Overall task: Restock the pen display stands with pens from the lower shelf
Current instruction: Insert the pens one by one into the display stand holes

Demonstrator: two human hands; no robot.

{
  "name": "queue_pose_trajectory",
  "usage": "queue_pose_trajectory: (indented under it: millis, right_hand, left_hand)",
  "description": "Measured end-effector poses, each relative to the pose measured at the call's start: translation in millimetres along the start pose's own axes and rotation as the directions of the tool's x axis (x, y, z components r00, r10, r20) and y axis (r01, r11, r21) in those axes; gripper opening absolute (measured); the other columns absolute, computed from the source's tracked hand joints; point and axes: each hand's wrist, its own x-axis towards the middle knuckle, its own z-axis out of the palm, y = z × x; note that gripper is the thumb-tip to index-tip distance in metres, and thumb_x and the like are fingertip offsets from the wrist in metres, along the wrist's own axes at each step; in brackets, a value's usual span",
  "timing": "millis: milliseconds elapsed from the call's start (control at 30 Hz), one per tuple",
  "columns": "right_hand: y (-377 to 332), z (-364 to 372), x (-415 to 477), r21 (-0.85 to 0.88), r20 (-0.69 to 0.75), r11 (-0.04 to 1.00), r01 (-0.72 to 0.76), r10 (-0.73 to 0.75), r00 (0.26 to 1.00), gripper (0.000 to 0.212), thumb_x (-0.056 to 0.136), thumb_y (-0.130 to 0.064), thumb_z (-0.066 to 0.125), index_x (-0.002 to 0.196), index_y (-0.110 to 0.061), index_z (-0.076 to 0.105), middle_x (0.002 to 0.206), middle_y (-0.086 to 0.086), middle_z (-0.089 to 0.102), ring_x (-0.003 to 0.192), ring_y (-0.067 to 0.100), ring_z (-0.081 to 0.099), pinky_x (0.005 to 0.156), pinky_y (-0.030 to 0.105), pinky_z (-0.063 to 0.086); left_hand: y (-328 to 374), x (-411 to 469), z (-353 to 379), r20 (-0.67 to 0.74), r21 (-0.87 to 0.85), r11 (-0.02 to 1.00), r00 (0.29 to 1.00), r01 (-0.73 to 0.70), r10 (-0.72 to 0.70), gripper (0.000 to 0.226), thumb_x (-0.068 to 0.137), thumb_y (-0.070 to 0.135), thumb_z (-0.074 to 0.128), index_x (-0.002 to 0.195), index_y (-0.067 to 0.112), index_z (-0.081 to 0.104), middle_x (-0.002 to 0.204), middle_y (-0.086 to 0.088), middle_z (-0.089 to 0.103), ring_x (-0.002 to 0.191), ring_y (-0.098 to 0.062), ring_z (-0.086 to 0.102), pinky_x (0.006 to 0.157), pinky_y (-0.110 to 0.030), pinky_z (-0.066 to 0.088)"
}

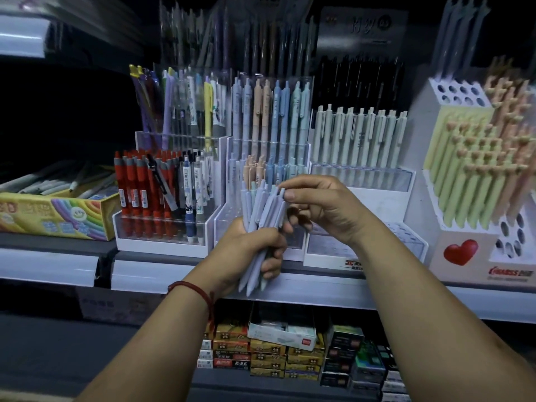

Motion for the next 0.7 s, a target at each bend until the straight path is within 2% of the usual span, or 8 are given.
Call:
queue_pose_trajectory:
  millis: [133, 233, 300, 367, 467, 567, 633, 700]
  right_hand:
    - [2, 0, 1, 0.110, -0.103, 0.993, 0.032, -0.020, 0.995, 0.005, 0.080, -0.010, 0.073, 0.082, -0.006, 0.075, 0.079, 0.016, 0.070, 0.056, 0.019, 0.063, 0.040, 0.024, 0.039]
    - [1, -5, 0, 0.319, -0.250, 0.943, 0.092, -0.010, 0.968, 0.009, 0.093, -0.005, 0.064, 0.088, -0.003, 0.071, 0.083, 0.014, 0.072, 0.055, 0.014, 0.060, 0.041, 0.021, 0.042]
    - [-1, -11, -2, 0.473, -0.393, 0.856, 0.208, -0.007, 0.920, 0.016, 0.098, -0.009, 0.060, 0.087, -0.006, 0.071, 0.080, 0.009, 0.071, 0.056, 0.011, 0.058, 0.043, 0.018, 0.042]
    - [-2, -14, -4, 0.534, -0.527, 0.779, 0.328, 0.004, 0.850, 0.017, 0.100, -0.010, 0.059, 0.088, -0.007, 0.069, 0.074, 0.008, 0.072, 0.056, 0.010, 0.057, 0.044, 0.018, 0.043]
    - [-2, -12, -4, 0.417, -0.689, 0.815, 0.403, -0.006, 0.725, 0.010, 0.099, -0.007, 0.061, 0.098, 0.001, 0.067, 0.072, 0.011, 0.070, 0.050, 0.013, 0.058, 0.044, 0.021, 0.046]
    - [-4, -14, -6, 0.145, -0.807, 0.922, 0.358, -0.099, 0.582, 0.014, 0.101, -0.010, 0.061, 0.090, -0.004, 0.067, 0.061, 0.006, 0.066, 0.046, 0.016, 0.059, 0.043, 0.025, 0.050]
    - [-9, -16, -7, -0.064, -0.812, 0.956, 0.286, -0.216, 0.542, 0.016, 0.103, -0.013, 0.059, 0.090, -0.007, 0.066, 0.059, 0.004, 0.062, 0.046, 0.017, 0.060, 0.044, 0.028, 0.053]
    - [-15, -17, -8, -0.220, -0.771, 0.946, 0.239, -0.318, 0.552, 0.016, 0.104, -0.013, 0.057, 0.090, -0.008, 0.065, 0.061, 0.003, 0.061, 0.047, 0.019, 0.060, 0.044, 0.030, 0.054]
  left_hand:
    - [-3, 3, 1, -0.050, 0.012, 0.998, 0.997, -0.056, 0.057, 0.021, 0.080, 0.002, 0.058, 0.076, 0.015, 0.074, 0.065, -0.017, 0.050, 0.042, -0.022, 0.044, 0.047, -0.029, 0.037]
    - [-4, 3, -2, -0.093, 0.037, 0.997, 0.993, -0.071, 0.074, 0.009, 0.080, 0.006, 0.060, 0.084, 0.005, 0.069, 0.064, -0.018, 0.055, 0.041, -0.023, 0.047, 0.044, -0.028, 0.040]
    - [-4, 1, -5, -0.112, 0.049, 0.998, 0.992, -0.050, 0.055, 0.014, 0.080, 0.006, 0.060, 0.092, 0.001, 0.065, 0.062, -0.017, 0.054, 0.039, -0.022, 0.045, 0.042, -0.026, 0.039]
    - [-4, -1, -8, -0.130, 0.050, 0.997, 0.989, -0.059, 0.065, 0.013, 0.080, 0.006, 0.059, 0.092, 0.003, 0.063, 0.059, -0.015, 0.050, 0.038, -0.021, 0.042, 0.043, -0.025, 0.037]
    - [-3, -2, -14, -0.175, 0.056, 0.992, 0.977, -0.115, 0.124, 0.012, 0.074, 0.009, 0.067, 0.086, 0.009, 0.063, 0.057, -0.012, 0.044, 0.039, -0.020, 0.040, 0.046, -0.027, 0.034]
    - [-7, 0, -18, -0.198, 0.053, 0.989, 0.969, -0.141, 0.149, 0.017, 0.067, 0.018, 0.071, 0.081, 0.013, 0.064, 0.057, -0.011, 0.042, 0.040, -0.021, 0.039, 0.049, -0.029, 0.033]
    - [-8, 0, -17, -0.188, 0.063, 0.988, 0.971, -0.141, 0.150, 0.014, 0.065, 0.019, 0.070, 0.078, 0.015, 0.066, 0.057, -0.011, 0.042, 0.041, -0.021, 0.039, 0.049, -0.028, 0.034]
    - [-9, 1, -17, -0.184, 0.056, 0.988, 0.971, -0.144, 0.152, 0.012, 0.065, 0.019, 0.070, 0.076, 0.016, 0.066, 0.057, -0.011, 0.042, 0.041, -0.021, 0.039, 0.048, -0.027, 0.034]
